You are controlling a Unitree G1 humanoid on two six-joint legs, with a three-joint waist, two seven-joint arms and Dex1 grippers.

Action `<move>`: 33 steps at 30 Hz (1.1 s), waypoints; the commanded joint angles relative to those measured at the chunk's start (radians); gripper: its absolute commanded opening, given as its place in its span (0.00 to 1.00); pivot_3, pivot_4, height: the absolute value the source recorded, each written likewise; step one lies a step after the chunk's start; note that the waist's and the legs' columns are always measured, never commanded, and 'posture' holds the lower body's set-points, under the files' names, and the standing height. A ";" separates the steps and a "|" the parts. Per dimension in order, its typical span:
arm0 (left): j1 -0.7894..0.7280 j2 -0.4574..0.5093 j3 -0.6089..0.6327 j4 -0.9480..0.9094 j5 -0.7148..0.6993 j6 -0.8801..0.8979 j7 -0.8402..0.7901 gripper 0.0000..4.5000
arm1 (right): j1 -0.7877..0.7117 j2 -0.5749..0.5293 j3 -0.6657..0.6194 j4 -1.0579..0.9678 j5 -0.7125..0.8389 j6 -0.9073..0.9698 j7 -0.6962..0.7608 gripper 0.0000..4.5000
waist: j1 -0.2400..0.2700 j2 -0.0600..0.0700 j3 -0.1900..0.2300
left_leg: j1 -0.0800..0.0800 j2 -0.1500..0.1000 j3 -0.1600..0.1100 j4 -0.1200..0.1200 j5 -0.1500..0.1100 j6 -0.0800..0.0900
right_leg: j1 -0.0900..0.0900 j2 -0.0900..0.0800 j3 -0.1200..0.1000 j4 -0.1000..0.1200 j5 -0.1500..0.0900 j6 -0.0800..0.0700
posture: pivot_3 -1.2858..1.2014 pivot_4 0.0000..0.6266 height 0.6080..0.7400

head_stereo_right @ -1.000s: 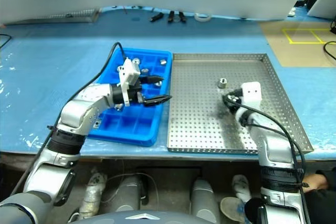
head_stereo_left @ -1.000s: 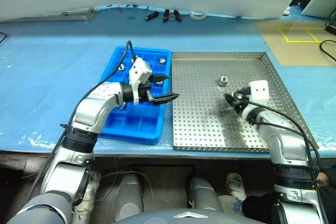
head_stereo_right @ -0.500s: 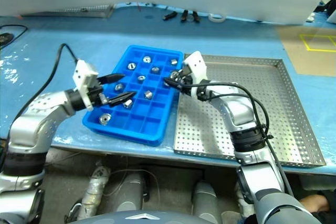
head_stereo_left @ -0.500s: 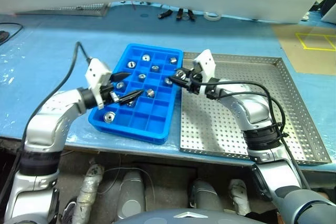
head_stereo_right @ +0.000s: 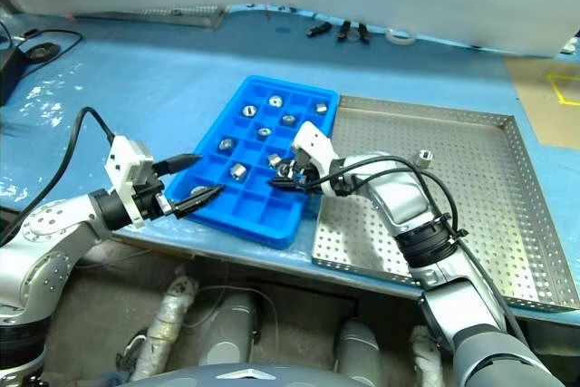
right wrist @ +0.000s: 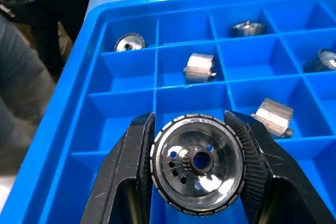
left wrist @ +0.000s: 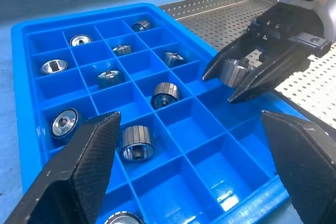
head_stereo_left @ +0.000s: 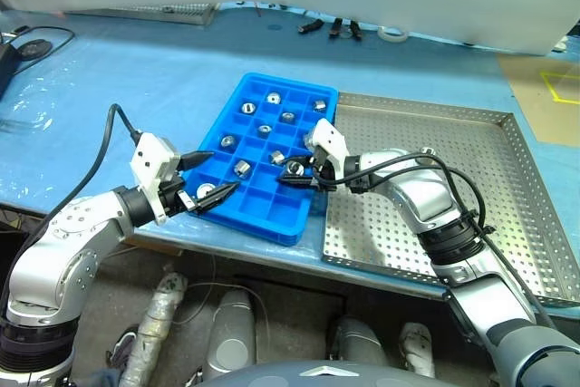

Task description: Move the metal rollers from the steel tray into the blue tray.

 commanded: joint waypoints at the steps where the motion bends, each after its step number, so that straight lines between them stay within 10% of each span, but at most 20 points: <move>1: -0.003 0.000 -0.001 -0.032 -0.015 -0.008 0.012 1.00 | 0.008 0.003 -0.007 -0.044 0.019 0.022 0.012 0.38 | 0.000 0.000 0.000 | 0.000 0.000 0.000 0.000 0.000 0.000 | 0.000 0.000 0.000 0.000 0.000 0.000 | 0.67 0.24 1.00; 8: -0.059 0.006 -0.036 0.001 -0.022 -0.012 -0.002 1.00 | 0.012 0.006 -0.012 -0.029 -0.041 -0.011 -0.031 0.81 | -0.002 0.000 0.000 | -0.001 0.000 0.000 0.000 0.003 -0.004 | -0.001 0.001 0.000 0.000 0.000 0.000 | 0.65 0.24 1.00; 20: -0.294 -0.046 -0.181 0.207 0.024 -0.076 -0.089 1.00 | 0.041 0.002 -0.213 -0.084 -0.055 0.019 -0.240 0.81 | -0.013 0.000 0.000 | -0.001 -0.002 0.000 0.001 0.004 -0.006 | -0.001 0.001 0.001 0.002 0.000 0.000 | 0.56 0.24 1.00; 33: -0.649 -0.258 -0.370 0.644 0.150 -0.286 -0.301 1.00 | 0.151 0.043 -0.432 -0.103 -0.164 0.020 -0.635 0.81 | -0.134 -0.001 0.000 | -0.001 -0.004 0.001 0.004 0.004 -0.006 | 0.000 0.001 0.003 0.001 0.003 0.003 | 0.44 0.24 1.00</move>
